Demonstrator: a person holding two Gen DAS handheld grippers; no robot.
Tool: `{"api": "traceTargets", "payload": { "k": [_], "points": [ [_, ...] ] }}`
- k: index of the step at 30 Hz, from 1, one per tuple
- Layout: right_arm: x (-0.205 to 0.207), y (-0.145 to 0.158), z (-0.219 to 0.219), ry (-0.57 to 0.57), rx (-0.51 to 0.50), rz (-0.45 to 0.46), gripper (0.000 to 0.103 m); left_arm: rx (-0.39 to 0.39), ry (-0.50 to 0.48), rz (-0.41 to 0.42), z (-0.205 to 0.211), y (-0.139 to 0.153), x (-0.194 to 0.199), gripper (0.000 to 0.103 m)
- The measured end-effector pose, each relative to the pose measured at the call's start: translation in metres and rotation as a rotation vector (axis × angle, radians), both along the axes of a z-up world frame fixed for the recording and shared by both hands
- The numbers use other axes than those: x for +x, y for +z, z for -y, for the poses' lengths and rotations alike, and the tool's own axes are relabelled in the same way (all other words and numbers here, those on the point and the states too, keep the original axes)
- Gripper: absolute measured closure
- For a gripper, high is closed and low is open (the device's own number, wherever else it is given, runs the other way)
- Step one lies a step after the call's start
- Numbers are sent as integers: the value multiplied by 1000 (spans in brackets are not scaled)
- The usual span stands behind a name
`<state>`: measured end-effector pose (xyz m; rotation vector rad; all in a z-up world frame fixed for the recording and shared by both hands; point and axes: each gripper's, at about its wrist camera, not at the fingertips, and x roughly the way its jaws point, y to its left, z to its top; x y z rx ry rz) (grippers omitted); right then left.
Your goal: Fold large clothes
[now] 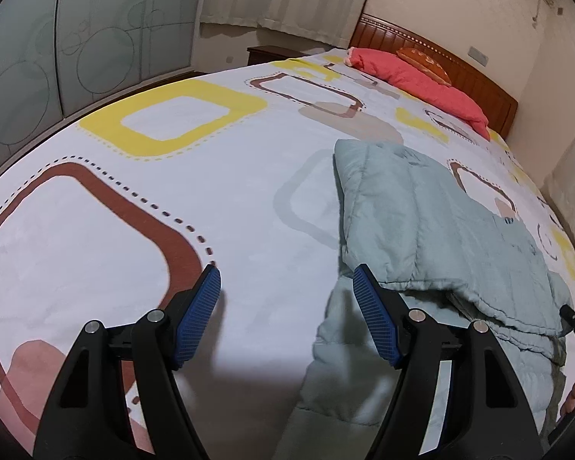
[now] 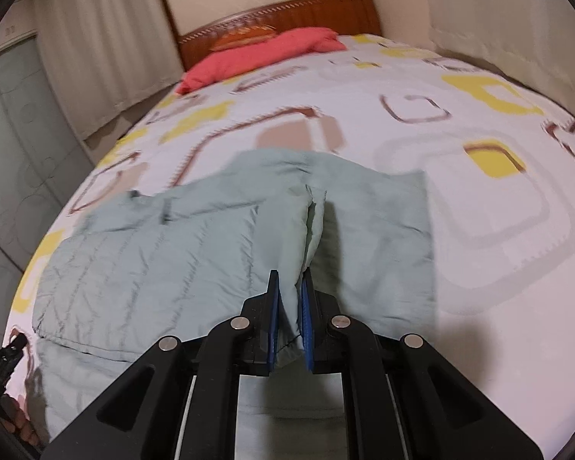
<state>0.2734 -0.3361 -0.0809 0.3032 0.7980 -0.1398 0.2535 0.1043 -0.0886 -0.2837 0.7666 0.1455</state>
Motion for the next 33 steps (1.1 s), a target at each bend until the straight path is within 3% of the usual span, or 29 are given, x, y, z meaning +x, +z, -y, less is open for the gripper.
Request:
{"api": "traceTargets", "payload": {
  "k": [4,7,9,11,13,15,19,22,23,26,27,31,33],
  "points": [
    [3,-16,16,-23,33,-33,93,19,-21,-2,10,2,4,32],
    [6,-21,20,-25,74,-47,85,22,-39,5,18,6,10,32],
    [2,-16,21,-55,67,-50,61,23,-52,14,23,10,16,32],
    [-7,-4,19,-106,29,-10,47,31,-65,23,30,13,23,32],
    [-11,9,14,-140,-25,35,47,34,-78,33,37,16,34,32],
    [-4,16,2,-94,-26,54,47,50,-82,51,45,17,47,32],
    [19,3,-18,3,-21,3,47,79,-94,9,57,3,73,32],
    [34,-32,-18,13,-14,-105,47,115,-104,-69,61,-20,89,31],
    [35,-40,-17,23,-3,-102,47,104,-112,-84,61,-26,92,30],
    [34,-30,-24,26,-40,-111,47,99,-103,-81,58,-21,88,32],
    [32,-23,-25,23,-33,-99,47,109,-89,-77,58,-16,86,33],
    [39,1,-24,9,-42,-28,47,120,-80,76,62,23,74,33],
    [54,2,-23,2,-42,-25,47,124,-110,100,71,31,86,32]
  ]
}}
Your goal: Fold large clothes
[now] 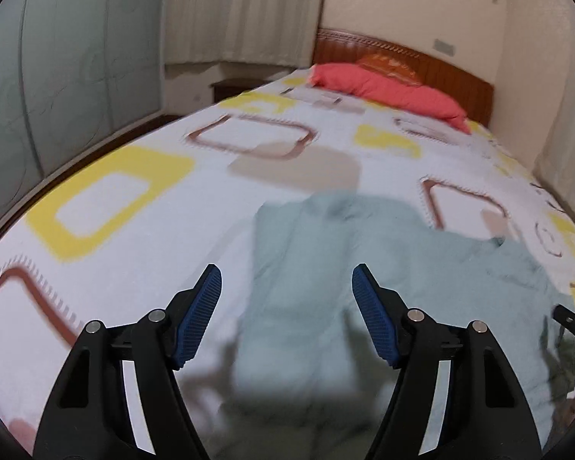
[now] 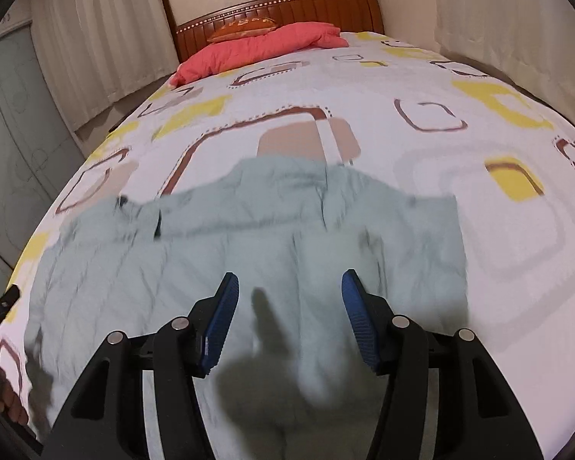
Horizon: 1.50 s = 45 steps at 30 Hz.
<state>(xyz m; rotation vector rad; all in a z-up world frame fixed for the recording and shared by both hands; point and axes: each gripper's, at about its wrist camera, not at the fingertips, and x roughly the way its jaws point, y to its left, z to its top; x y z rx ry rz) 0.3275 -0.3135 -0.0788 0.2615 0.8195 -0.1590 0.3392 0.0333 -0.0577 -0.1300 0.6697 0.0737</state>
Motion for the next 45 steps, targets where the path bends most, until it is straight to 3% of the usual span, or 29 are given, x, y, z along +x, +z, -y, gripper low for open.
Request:
{"api": "traceTargets", "payload": {
  "k": [3,5,9,13,15,18,24,29,34,38,41,45],
  "points": [
    [27,-14,0,-12,-25,-31,47,-19,-11,-113,6,-26,37,32],
    [40,-36,3,-6,-17,-99,46,-36,4,-216,4,-52,52,32],
    [17,-17,-3,-4,-37,-52,46,-81,22,-171,-9,-49,38,32],
    [14,-43,-7,21,-83,-87,44,-95,20,-189,-11,-61,39,27],
    [12,-36,-12,23,-111,-85,44,-72,15,-189,-8,-56,38,27],
    [-7,-22,-9,23,-41,-67,44,-143,11,-194,-20,-48,26,27],
    [-85,-10,3,12,12,-58,43,-232,25,-203,-58,-39,-44,27],
    [-158,-17,18,-40,72,-87,42,-269,67,-210,-92,-37,-110,27],
    [-219,-23,33,-106,143,-107,42,-359,118,-267,-117,-50,-170,27],
    [-264,-27,44,-147,227,-103,42,-391,161,-243,-127,-47,-215,27],
    [-291,-33,49,-165,324,-98,42,-514,207,-249,-138,-53,-251,27],
    [-328,-36,49,-171,426,-60,42,-612,222,-239,-141,-55,-286,27]
  ]
}}
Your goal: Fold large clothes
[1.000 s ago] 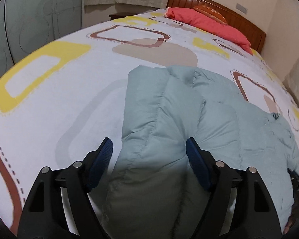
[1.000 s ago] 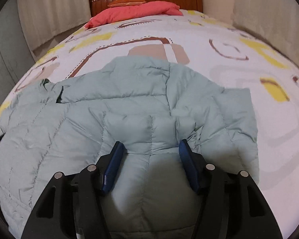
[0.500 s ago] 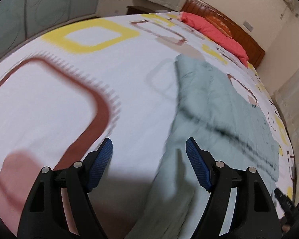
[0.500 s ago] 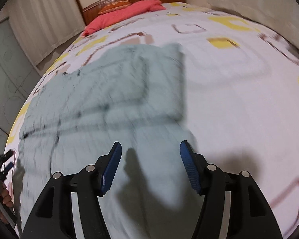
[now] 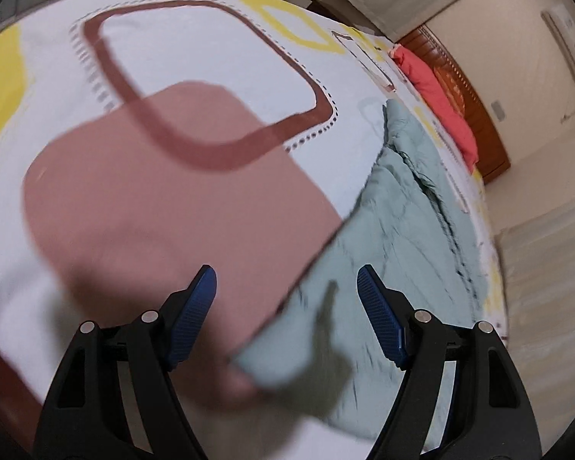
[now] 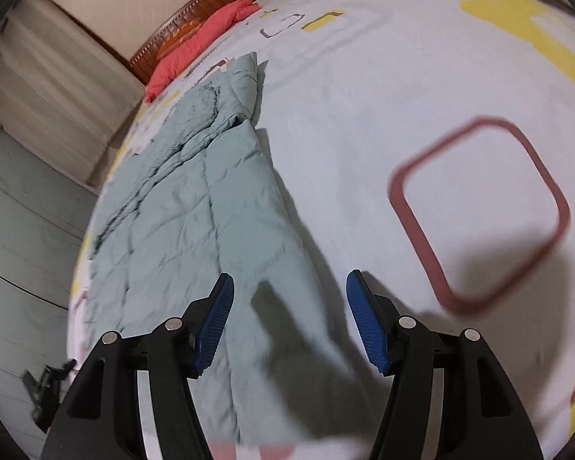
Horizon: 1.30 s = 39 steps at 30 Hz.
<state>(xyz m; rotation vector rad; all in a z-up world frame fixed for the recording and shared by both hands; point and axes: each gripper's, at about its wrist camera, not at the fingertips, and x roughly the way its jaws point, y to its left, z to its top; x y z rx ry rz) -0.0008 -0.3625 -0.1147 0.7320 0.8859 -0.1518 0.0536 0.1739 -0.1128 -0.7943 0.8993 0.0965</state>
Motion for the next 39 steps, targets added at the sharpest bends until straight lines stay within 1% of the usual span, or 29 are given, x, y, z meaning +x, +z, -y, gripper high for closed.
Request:
{"api": "traceTargets", "payload": {
  "k": [2,3,4,8,11,13,16,19,21,22,23,24,25,26,27,28,29,30,32,35,37,39],
  "points": [
    [-12,-2,-1,-4,46,11,42,-51,7,-4,3,-2,-13,27],
    [-18,-4,-2,-5,79,13,42,-101,10,-3,5,-4,-21,27],
    [-25,-7,-3,-6,119,21,42,-123,12,-1,7,-6,-26,27],
    [-45,-11,-7,-8,226,74,42,-162,2,23,15,-7,-36,27],
    [-51,-13,-12,7,308,108,42,-213,4,52,18,-8,-38,27],
    [-48,-13,-16,18,322,137,42,-226,0,64,21,-10,-35,27],
    [-39,-16,-18,11,334,157,42,-217,3,65,27,-13,-29,28],
    [-29,-17,-20,3,326,171,42,-219,-10,85,33,-11,-22,28],
    [-23,-16,-24,1,311,179,42,-233,-22,95,37,-13,-16,35],
    [-21,-16,-26,4,296,177,43,-238,-23,93,38,-15,-15,36],
    [-18,-15,-28,7,280,180,46,-240,-23,95,38,-18,-13,42],
    [-17,-13,-29,12,265,187,54,-237,-28,94,39,-21,-10,49],
    [-16,-13,-30,18,258,189,59,-235,-32,88,40,-24,-8,54],
    [-15,-13,-29,21,255,185,68,-237,-34,84,40,-26,-7,63],
    [-15,-14,-28,21,252,182,79,-239,-37,82,40,-27,-6,73],
    [-13,-15,-28,20,244,177,84,-243,-42,80,40,-29,-4,77],
    [-12,-15,-27,20,236,173,91,-252,-50,84,40,-29,-3,84],
    [-11,-14,-26,18,227,172,92,-260,-53,90,39,-29,-3,88],
    [-11,-10,-25,19,211,184,94,-261,-69,115,39,-23,-1,92],
    [-14,6,-27,33,136,224,97,-227,-98,172,40,-7,-1,97],
    [-17,19,-32,48,74,258,97,-223,-111,201,41,3,-2,97],
    [-17,27,-35,59,50,281,98,-224,-120,232,41,13,-5,98]
  ]
}}
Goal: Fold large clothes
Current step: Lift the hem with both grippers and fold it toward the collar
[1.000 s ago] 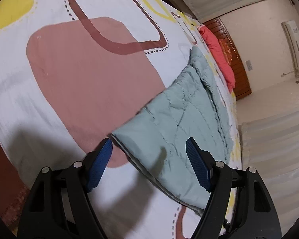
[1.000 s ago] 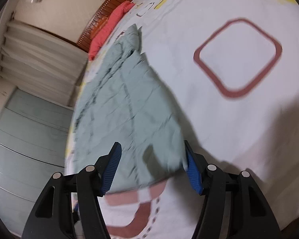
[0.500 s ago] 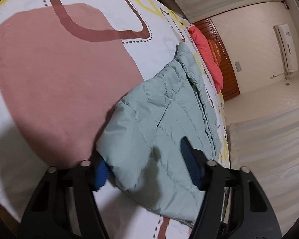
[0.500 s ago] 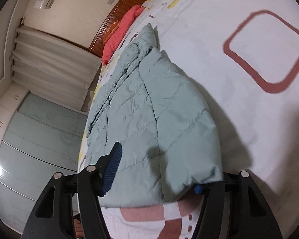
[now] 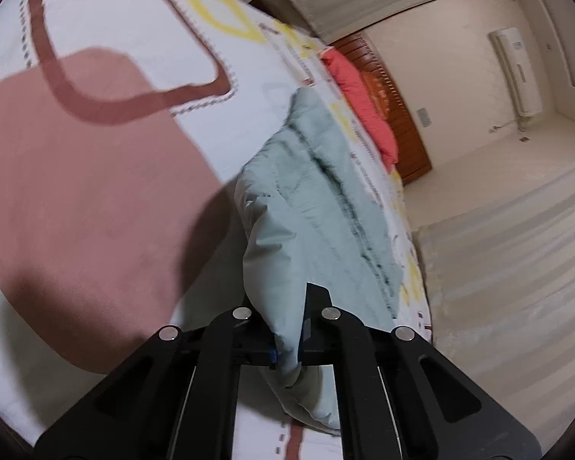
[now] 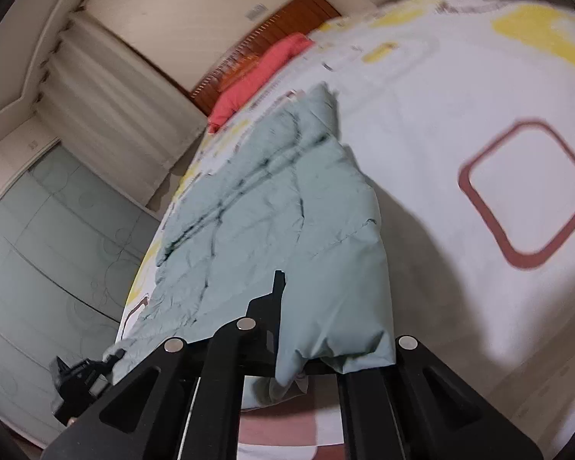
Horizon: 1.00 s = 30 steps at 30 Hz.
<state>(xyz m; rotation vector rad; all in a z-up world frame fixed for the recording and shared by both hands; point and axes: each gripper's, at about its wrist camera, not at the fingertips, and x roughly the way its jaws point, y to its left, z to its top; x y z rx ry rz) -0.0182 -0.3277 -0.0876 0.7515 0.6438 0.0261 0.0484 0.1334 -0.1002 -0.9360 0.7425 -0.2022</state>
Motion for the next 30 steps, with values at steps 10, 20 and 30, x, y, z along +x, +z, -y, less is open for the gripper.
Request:
{"api": "traceTargets", "payload": {
  "k": [10,20,30],
  "points": [
    [-30,60,-9,42,-89,153,99,-20,-30,170,-12,58,-32,99],
    [-9,93,1,58,-96,233,99,16,-45,249,-7,108,-15,99],
    [141,105,26,44,-104,220,99,116,-19,236,21,123,135,99]
  ]
}}
